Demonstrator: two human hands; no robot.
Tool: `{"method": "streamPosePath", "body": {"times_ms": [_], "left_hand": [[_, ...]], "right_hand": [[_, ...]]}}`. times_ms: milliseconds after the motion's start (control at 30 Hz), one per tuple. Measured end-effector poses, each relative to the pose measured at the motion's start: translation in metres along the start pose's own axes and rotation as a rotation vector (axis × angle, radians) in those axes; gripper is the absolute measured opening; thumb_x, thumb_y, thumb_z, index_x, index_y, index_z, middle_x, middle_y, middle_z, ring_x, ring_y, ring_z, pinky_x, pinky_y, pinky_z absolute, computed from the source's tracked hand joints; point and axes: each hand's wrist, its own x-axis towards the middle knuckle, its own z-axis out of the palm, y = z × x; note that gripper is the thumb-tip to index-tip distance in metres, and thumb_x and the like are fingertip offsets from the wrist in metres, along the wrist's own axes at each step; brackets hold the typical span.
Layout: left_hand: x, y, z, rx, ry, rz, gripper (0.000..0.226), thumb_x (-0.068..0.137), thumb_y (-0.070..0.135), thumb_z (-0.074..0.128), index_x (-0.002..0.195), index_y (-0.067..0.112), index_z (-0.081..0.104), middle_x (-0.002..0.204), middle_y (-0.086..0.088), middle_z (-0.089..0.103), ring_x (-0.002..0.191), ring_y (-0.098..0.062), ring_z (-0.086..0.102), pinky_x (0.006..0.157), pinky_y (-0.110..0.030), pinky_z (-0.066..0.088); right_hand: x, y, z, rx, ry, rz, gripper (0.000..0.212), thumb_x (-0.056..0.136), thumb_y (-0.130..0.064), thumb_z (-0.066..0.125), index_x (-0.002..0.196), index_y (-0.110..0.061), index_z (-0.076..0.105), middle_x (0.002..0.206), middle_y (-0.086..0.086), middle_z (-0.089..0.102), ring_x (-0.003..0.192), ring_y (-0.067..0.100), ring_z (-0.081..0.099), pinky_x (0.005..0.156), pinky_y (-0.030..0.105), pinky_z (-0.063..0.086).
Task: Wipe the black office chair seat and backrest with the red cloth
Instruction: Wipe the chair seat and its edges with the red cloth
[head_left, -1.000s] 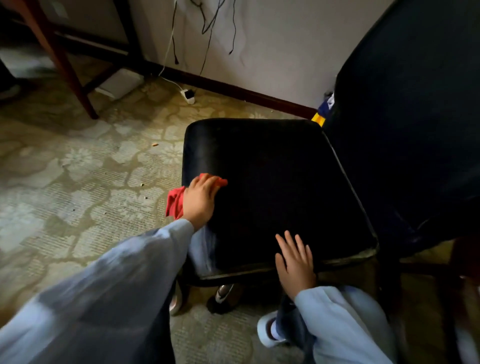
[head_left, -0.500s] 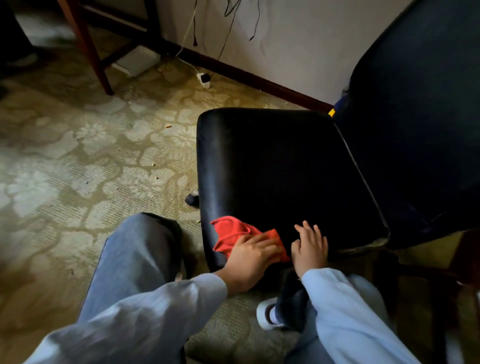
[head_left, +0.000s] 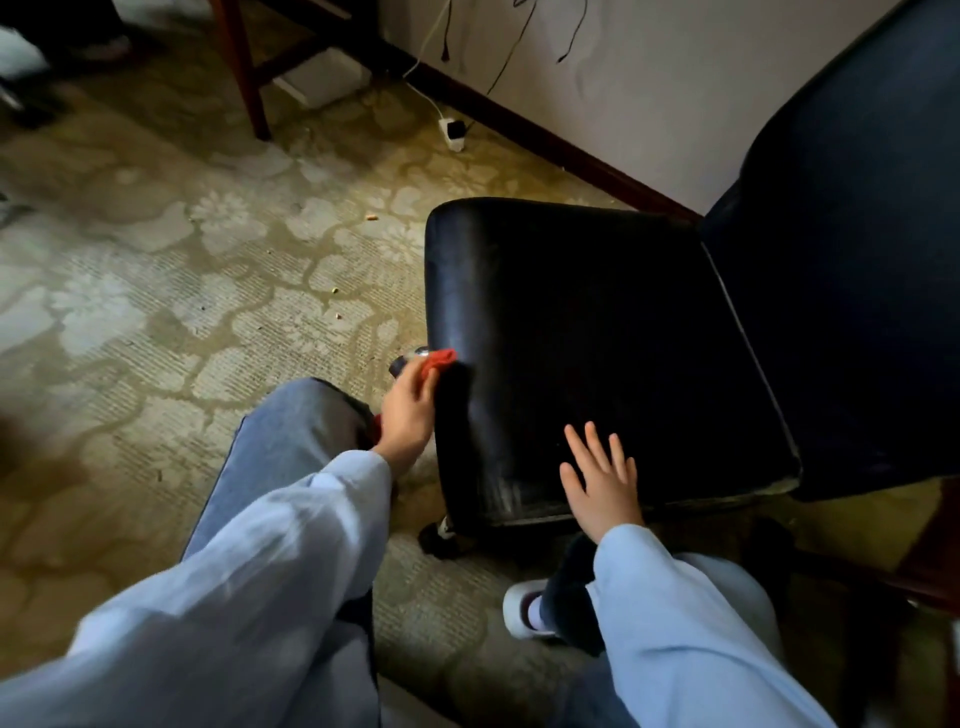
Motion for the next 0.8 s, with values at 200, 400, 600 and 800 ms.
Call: {"method": "streamPosePath", "body": {"times_ms": [200,400,600,800], "left_hand": [[-0.036,-0.018,0.033,0.258,0.039,0.057,0.040,0.095,0.009,0.049,0.135,0.012,0.047,0.150,-0.017,0.029,0.139,-0.028,0.026,0.110,-0.028,0.021],[-0.089,-0.015,0.040,0.397,-0.114,0.211,0.042,0.092,0.012,0.050,0.134,0.014,0.050,0.146,-0.015,0.036,0.138,-0.027,0.023,0.112,-0.021,0.009],[-0.156,-0.016,0.048,0.583,-0.262,0.527,0.035,0.089,0.031,0.042,0.120,0.025,0.054,0.126,-0.011,0.060,0.116,-0.040,0.054,0.089,-0.052,0.050],[-0.132,0.030,0.039,0.107,0.030,0.392,0.028,0.096,0.011,0.042,0.111,0.021,0.063,0.119,0.014,0.057,0.125,0.012,0.036,0.107,-0.014,0.026]], "right_hand": [[0.004,0.000,0.001,-0.051,-0.043,0.010,0.050,0.101,-0.035,0.023,0.148,-0.036,0.005,0.158,-0.007,-0.003,0.145,0.020,-0.011,0.115,0.041,-0.007],[0.001,0.003,0.000,-0.073,-0.043,0.009,0.050,0.102,-0.033,0.022,0.148,-0.035,0.003,0.158,-0.006,-0.005,0.145,0.021,-0.012,0.115,0.042,-0.008],[-0.002,0.009,-0.002,-0.087,-0.042,0.004,0.051,0.102,-0.031,0.022,0.149,-0.034,0.003,0.158,-0.005,-0.005,0.145,0.022,-0.012,0.115,0.042,-0.007],[-0.001,0.015,-0.006,-0.047,-0.075,-0.026,0.052,0.101,-0.030,0.025,0.149,-0.035,0.005,0.158,-0.005,-0.005,0.145,0.023,-0.012,0.115,0.042,-0.007]]}}
